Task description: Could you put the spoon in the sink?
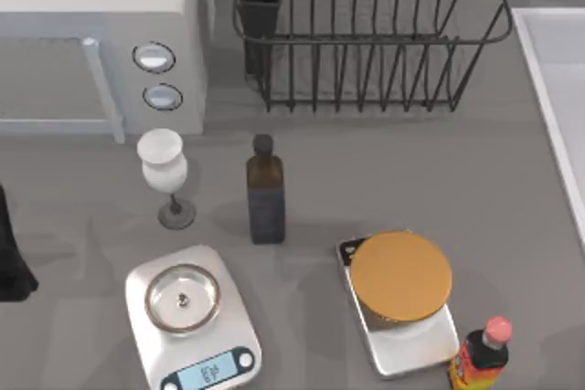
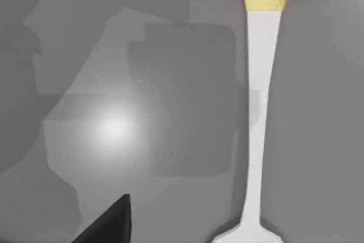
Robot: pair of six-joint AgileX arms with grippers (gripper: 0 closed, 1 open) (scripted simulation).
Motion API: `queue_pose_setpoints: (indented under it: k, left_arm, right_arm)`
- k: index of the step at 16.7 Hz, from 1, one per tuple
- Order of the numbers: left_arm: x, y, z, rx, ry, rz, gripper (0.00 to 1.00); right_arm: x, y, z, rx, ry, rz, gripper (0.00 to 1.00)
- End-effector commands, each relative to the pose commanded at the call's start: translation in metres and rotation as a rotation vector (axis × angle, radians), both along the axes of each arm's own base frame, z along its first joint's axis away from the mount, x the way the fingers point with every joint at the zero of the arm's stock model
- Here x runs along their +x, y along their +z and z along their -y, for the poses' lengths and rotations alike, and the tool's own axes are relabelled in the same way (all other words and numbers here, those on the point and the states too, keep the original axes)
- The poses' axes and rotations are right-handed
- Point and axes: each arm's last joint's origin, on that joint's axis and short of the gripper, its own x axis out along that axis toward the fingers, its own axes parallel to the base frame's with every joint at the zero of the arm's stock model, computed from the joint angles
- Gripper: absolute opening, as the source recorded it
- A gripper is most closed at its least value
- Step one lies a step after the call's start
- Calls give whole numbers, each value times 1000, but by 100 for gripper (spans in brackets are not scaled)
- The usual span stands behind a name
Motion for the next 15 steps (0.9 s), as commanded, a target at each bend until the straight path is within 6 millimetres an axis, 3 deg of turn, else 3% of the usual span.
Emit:
queue_pose_setpoints:
  k: [7,10,15]
  left_arm:
    - [0,0,0,0,0,0,100]
    - [0,0,0,0,0,0,100]
    - [0,0,0,0,0,0,100]
  right_arm:
    - [1,-4,0,3,3,-6,100]
    - [4,-27,2,5,1,-8,100]
    - [5,-82,3,-2,1,3,100]
